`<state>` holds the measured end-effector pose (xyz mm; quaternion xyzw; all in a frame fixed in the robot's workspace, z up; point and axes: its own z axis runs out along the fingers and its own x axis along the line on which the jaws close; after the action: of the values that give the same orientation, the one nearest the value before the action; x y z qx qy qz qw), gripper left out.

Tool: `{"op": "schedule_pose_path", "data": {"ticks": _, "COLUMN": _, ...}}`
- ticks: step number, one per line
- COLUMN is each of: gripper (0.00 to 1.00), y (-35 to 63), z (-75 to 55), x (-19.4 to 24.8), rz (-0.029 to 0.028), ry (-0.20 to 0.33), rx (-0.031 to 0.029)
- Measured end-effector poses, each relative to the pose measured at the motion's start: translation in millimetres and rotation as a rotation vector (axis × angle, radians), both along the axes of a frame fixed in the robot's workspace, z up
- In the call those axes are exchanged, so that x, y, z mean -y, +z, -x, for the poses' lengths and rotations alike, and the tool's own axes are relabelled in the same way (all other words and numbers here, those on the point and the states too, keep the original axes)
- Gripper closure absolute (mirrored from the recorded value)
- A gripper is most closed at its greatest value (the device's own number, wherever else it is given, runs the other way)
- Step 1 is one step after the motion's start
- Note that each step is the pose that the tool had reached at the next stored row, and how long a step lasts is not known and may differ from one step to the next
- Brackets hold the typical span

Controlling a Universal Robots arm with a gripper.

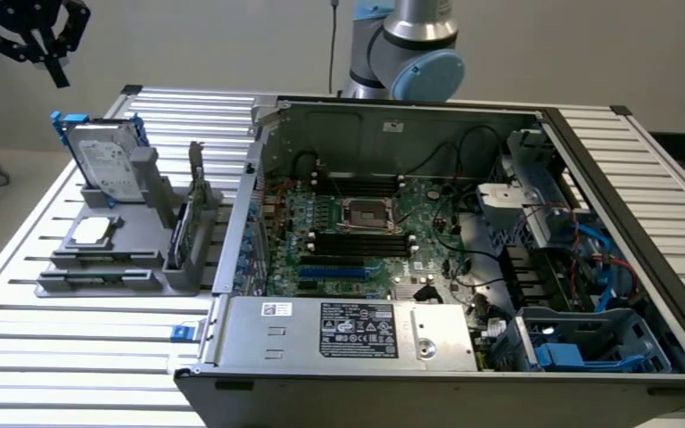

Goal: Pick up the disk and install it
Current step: 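Pick up the disk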

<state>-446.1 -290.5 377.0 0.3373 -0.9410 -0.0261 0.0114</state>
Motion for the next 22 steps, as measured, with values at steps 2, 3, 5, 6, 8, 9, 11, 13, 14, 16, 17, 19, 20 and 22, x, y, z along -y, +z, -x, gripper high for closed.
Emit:
{"op": "schedule_pose_path", "data": {"ticks": 2, "gripper": 0.89, "y": -0.2, "z": 0.0, "x": 0.0, "rz": 0.0000, "ry": 0.038, "rx": 0.0003}}
{"op": "schedule_pose_path", "data": {"ticks": 3, "gripper": 0.89, "y": -0.3, "z": 0.0, "x": 0.0, "rz": 0.0000, "ry": 0.056, "rx": 0.0006}}
{"op": "schedule_pose_path", "data": {"ticks": 5, "gripper": 0.89, "y": -0.5, "z": 0.0, "x": 0.0, "rz": 0.0000, "ry": 0.092, "rx": 0.0011}}
{"op": "schedule_pose_path", "data": {"ticks": 6, "gripper": 0.89, "y": -0.6, "z": 0.0, "x": 0.0, "rz": 0.0000, "ry": 0.110, "rx": 0.0014}}
{"op": "schedule_pose_path", "data": {"ticks": 8, "gripper": 0.89, "y": -0.8, "z": 0.0, "x": 0.0, "rz": 0.0000, "ry": 0.146, "rx": 0.0019}}
{"op": "schedule_pose_path", "data": {"ticks": 9, "gripper": 0.89, "y": -0.9, "z": 0.0, "x": 0.0, "rz": 0.0000, "ry": 0.164, "rx": 0.0022}}
{"op": "schedule_pose_path", "data": {"ticks": 11, "gripper": 0.89, "y": -1.1, "z": 0.0, "x": 0.0, "rz": 0.0000, "ry": 0.201, "rx": 0.0027}}
{"op": "schedule_pose_path", "data": {"ticks": 13, "gripper": 0.89, "y": -1.4, "z": 0.0, "x": 0.0, "rz": 0.0000, "ry": 0.238, "rx": 0.0032}}
{"op": "schedule_pose_path", "data": {"ticks": 14, "gripper": 0.89, "y": -1.5, "z": 0.0, "x": 0.0, "rz": 0.0000, "ry": 0.256, "rx": 0.0034}}
{"op": "schedule_pose_path", "data": {"ticks": 16, "gripper": 0.89, "y": -1.7, "z": 0.0, "x": 0.0, "rz": 0.0000, "ry": 0.292, "rx": 0.0038}}
{"op": "schedule_pose_path", "data": {"ticks": 17, "gripper": 0.89, "y": -1.8, "z": 0.0, "x": 0.0, "rz": 0.0000, "ry": 0.310, "rx": 0.0040}}
{"op": "schedule_pose_path", "data": {"ticks": 19, "gripper": 0.89, "y": -2.0, "z": 0.0, "x": 0.0, "rz": 0.0000, "ry": 0.346, "rx": 0.0044}}
{"op": "schedule_pose_path", "data": {"ticks": 20, "gripper": 0.89, "y": -2.2, "z": 0.0, "x": 0.0, "rz": 0.0000, "ry": 0.365, "rx": 0.0048}}
{"op": "schedule_pose_path", "data": {"ticks": 22, "gripper": 0.89, "y": -2.4, "z": 0.0, "x": 0.0, "rz": 0.0000, "ry": 0.401, "rx": 0.0053}}
